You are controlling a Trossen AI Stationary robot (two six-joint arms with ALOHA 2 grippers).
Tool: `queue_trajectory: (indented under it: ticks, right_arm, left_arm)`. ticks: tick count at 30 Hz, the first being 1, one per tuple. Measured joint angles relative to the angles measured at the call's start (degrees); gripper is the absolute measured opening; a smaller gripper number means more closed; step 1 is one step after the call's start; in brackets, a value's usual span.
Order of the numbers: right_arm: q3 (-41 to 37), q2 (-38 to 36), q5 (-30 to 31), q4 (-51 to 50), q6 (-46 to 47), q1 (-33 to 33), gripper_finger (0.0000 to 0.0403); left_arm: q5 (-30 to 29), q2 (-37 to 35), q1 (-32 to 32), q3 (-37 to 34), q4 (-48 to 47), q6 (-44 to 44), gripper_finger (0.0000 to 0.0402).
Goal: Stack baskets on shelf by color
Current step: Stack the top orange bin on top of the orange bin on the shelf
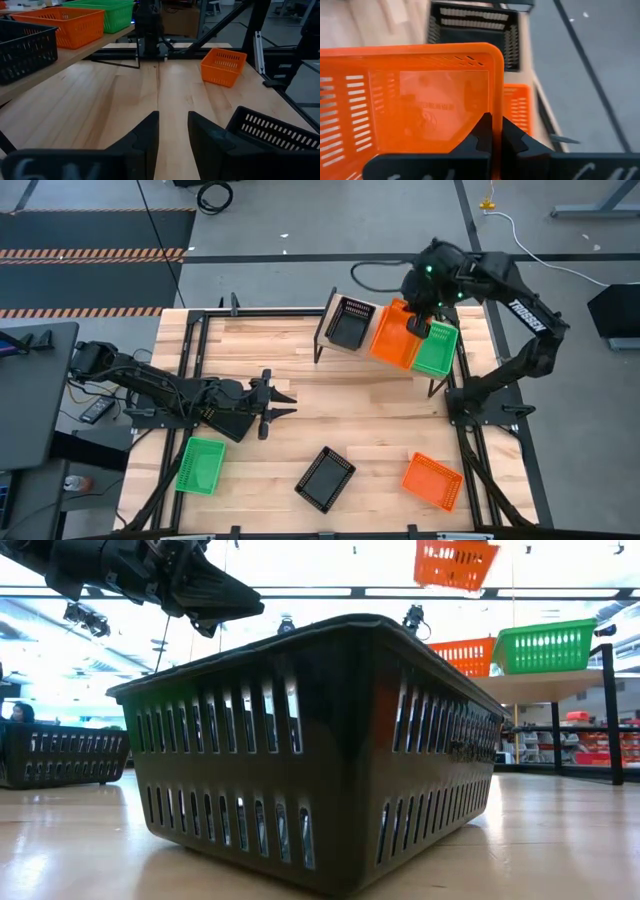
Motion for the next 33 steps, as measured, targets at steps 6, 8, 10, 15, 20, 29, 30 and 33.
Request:
queue_trajectory:
  ticks: [6,8,10,15,20,29,30,33]
  right_arm:
    - [0.0,0.2,-3.3,0.7,-7.0,-8.4,0.0010]
    - [0.0,0.2,-4.5,1.6,-7.9,-10.4,0.0010]
    - [0.0,0.2,-5.9,2.1,-8.7,-12.1,0.0010]
    - [0.0,0.7,-8.9,2.0,-11.4,-15.3,0.0010]
    - [0.0,3.8,-10.0,0.3,-14.3,-17.2,0.0010]
    - [0.0,11.0,-10.1,0.0,-17.6,-20.0,0.0010]
    - [0.0,11.5,-10.2,0.3,-17.6,-20.1,0.0010]
    - [0.0,13.0,-10.2,-0.4,-17.6,-20.2,0.0010]
  left_arm:
    - [0.0,0.0,0.0,0.0,0.0,0.1,0.0110]
    - [0.0,0.0,0.0,0.0,0.2,0.7,0.0110]
    - [-0.5,0.0,0.0,0.0,1.0,0.9,0.0110]
    - [-1.4,0.0,0.7,0.0,3.7,2.4,0.0110]
    - [-4.6,0.0,1.4,0.0,7.2,3.9,0.0110]
    - [-7.5,0.0,1.7,0.0,11.6,9.4,0.0110]
    - [-7.6,0.0,1.8,0.0,11.6,9.5,0.0110]
    - [-7.6,0.0,2.3,0.0,11.3,9.5,0.0110]
